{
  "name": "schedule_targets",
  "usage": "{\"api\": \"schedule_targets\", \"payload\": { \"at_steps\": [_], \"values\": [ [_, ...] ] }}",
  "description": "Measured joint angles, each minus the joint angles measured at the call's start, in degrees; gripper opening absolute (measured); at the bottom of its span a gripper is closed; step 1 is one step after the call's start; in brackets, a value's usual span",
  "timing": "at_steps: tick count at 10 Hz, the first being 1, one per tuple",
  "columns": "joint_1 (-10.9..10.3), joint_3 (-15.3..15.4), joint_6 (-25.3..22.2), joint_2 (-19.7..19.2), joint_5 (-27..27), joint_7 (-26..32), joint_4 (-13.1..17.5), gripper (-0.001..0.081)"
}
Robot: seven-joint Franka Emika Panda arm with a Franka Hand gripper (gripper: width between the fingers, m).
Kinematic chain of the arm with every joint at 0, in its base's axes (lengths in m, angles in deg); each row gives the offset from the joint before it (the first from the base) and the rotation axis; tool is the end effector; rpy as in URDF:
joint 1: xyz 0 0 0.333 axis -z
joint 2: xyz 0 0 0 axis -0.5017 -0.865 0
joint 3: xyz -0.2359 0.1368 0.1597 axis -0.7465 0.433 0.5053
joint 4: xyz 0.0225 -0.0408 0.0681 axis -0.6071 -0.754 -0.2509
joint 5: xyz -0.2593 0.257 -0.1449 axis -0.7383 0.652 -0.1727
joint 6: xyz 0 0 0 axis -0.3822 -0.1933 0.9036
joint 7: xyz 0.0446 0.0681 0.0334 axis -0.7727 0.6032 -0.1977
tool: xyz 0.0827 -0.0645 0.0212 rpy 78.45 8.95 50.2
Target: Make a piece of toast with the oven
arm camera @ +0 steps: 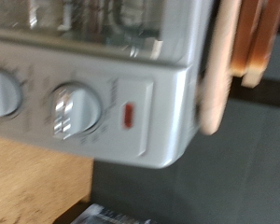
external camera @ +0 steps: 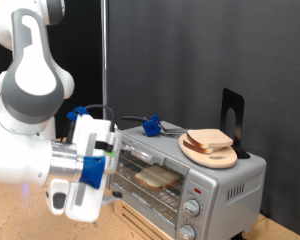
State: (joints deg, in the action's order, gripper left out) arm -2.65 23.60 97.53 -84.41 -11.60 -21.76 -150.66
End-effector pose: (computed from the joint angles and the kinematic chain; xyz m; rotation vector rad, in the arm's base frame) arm 0.5883 -0.1395 0.2894 -1.7525 0.7782 0.1937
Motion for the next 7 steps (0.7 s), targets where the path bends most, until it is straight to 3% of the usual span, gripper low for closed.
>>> {"api": "schedule_targets", "payload": {
  "at_steps": [1,2,4,5,7],
  "values": [
    [-0.6,0.0,1.2,-2.1,0.0,-0.8,2.2,0.0808],
    [-0.5,0.0,0.8,-2.0,0.0,-0.7,2.1,0.0808],
    [0.6,0.0,-7.5,-2.8,-1.4,1.6,2.9,0.0808],
    [0.8,0.0,-8.6,-4.0,-1.6,3.2,3.8,0.0808],
    [0.0,0.3,-5.5,-7.8,-1.5,6.5,5.9,0.0808]
  ]
}}
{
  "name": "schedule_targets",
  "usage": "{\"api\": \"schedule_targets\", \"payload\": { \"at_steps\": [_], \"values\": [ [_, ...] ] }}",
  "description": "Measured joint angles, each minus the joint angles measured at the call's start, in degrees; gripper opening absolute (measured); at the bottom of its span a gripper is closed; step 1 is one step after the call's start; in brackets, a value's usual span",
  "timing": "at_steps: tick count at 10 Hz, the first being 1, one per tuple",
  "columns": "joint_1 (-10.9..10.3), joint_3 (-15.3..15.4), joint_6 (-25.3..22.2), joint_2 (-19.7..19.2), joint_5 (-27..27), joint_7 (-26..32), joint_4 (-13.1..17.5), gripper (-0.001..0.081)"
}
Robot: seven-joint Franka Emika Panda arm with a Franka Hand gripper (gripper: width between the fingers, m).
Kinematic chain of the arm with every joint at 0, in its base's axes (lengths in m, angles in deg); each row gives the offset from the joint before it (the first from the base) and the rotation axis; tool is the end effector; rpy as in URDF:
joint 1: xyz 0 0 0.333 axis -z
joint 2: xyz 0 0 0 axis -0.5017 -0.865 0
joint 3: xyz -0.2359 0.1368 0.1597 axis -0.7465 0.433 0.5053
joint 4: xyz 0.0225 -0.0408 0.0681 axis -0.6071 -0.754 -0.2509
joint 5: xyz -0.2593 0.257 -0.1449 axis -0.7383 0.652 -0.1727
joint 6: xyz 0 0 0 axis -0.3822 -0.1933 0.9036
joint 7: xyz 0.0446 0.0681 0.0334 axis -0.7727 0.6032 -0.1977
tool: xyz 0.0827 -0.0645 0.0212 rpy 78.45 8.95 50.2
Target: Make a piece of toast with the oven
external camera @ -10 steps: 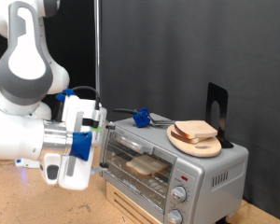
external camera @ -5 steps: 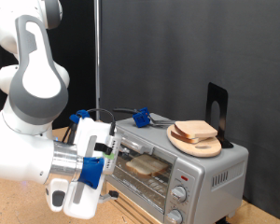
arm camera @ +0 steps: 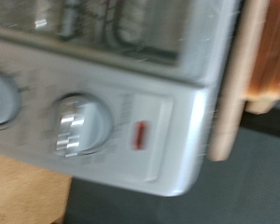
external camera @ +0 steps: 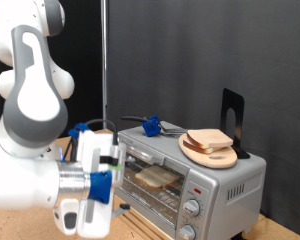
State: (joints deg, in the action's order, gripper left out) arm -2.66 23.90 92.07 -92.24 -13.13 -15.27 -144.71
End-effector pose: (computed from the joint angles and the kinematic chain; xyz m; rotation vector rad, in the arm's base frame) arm 0.6034 -0.1349 0.2509 -1.7452 0.6149 0.2288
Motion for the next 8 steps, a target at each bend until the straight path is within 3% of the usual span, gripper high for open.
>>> {"api": "schedule_targets", "payload": {
  "at_steps": [3,8],
  "values": [
    [-1.6,0.1,2.6,-6.5,0.0,0.2,5.4,0.0808],
    [-1.3,-1.3,4.8,-16.0,0.0,0.2,15.8,0.0808]
  ]
}}
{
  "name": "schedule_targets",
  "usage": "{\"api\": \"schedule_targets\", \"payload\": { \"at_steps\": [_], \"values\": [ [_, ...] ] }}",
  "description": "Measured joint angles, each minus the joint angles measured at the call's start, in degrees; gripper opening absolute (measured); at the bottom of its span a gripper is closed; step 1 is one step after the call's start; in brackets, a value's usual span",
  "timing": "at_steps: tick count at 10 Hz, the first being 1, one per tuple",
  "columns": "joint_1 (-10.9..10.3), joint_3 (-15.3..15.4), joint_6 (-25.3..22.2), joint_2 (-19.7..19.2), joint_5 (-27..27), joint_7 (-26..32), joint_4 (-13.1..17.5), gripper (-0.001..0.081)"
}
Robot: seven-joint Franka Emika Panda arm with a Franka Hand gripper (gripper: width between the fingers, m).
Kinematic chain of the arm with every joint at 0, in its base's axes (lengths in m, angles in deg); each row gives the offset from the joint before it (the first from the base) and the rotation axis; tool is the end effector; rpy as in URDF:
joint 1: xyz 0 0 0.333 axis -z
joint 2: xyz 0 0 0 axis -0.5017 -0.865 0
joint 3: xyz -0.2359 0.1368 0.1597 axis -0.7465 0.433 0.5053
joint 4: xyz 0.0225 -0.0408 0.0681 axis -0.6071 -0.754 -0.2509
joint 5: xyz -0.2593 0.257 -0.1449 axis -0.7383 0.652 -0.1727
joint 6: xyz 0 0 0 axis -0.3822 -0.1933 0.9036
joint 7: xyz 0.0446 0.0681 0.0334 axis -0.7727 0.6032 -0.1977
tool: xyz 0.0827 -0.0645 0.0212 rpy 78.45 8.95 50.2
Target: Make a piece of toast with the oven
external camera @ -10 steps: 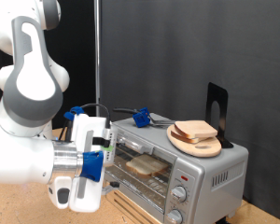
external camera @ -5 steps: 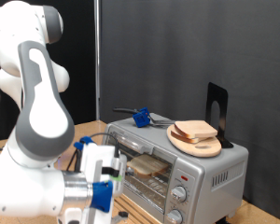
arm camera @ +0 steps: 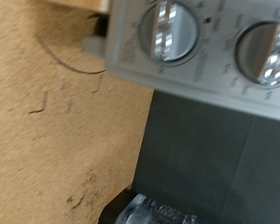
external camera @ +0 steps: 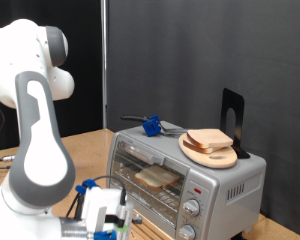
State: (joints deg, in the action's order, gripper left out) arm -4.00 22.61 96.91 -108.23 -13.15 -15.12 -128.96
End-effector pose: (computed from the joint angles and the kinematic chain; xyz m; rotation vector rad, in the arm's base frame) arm 0.6550 -0.1665 0.1714 -1.7712 0.6814 0.1607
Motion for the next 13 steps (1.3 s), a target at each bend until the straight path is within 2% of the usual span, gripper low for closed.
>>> {"api": "schedule_targets", "payload": {
  "at_steps": [2,5,8,9,10,11,13],
  "values": [
    [0.2,-0.1,-0.1,-2.3,0.0,-0.2,2.8,0.0808],
    [1.3,-0.4,-4.3,-3.9,-0.2,-1.5,5.9,0.0808],
    [1.4,-0.6,-4.1,-3.9,-0.1,-2.5,6.2,0.0808],
    [1.6,-0.6,-6.3,-4.1,-0.2,-3.0,6.4,0.0808],
    [1.7,-0.5,-10.0,-4.8,-0.2,-5.0,7.6,0.0808],
    [1.7,-0.5,-12.9,-6.2,-0.5,-8.4,10.1,0.0808],
    [1.2,-0.5,-14.6,-9.4,-1.1,-14.6,15.2,0.0808]
  ]
}}
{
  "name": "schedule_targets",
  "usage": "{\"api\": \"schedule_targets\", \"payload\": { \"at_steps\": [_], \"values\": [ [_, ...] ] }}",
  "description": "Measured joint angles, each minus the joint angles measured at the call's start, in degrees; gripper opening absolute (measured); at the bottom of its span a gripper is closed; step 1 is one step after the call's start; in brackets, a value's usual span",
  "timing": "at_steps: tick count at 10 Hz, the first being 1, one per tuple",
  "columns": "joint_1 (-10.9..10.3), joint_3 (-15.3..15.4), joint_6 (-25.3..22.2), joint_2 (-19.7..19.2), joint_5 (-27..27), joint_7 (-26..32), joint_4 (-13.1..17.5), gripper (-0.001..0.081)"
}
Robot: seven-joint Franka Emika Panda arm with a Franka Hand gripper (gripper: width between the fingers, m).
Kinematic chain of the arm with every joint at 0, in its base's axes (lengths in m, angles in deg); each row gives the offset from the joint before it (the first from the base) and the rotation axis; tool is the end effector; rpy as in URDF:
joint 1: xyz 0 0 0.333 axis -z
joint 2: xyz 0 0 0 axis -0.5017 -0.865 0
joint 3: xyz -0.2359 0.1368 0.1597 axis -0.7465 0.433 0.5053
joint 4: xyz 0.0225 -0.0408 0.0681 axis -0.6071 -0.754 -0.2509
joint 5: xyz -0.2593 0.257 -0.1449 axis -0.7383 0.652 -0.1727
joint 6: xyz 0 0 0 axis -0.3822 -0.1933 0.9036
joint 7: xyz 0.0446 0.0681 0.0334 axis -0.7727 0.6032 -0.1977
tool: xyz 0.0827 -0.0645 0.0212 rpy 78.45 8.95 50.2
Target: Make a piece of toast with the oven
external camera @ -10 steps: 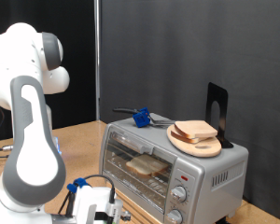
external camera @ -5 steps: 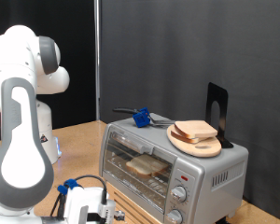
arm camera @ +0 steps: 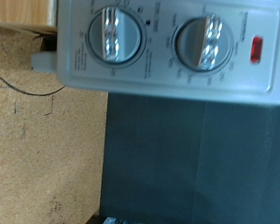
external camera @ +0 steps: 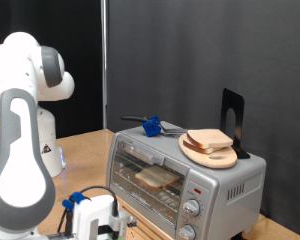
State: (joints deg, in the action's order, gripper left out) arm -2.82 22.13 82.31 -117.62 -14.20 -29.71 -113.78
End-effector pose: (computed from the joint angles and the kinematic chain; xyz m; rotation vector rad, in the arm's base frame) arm 0.6785 -0.1811 0.1714 -1.6305 0.6929 0.4166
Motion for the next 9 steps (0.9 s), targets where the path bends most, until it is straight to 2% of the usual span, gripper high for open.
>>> {"api": "schedule_targets", "payload": {
  "at_steps": [2,3,6,9],
  "values": [
    [-1.3,0.0,1.4,-2.1,-0.2,0.7,2.8,0.0808],
    [-2.0,0.1,2.2,-2.4,-0.3,3.3,2.9,0.0808],
    [-4.1,0.7,4.7,-2.2,-0.2,9.5,1.8,0.0808],
    [-5.7,1.7,7.8,-2.0,0.5,10.1,0.1,0.0808]
  ]
}}
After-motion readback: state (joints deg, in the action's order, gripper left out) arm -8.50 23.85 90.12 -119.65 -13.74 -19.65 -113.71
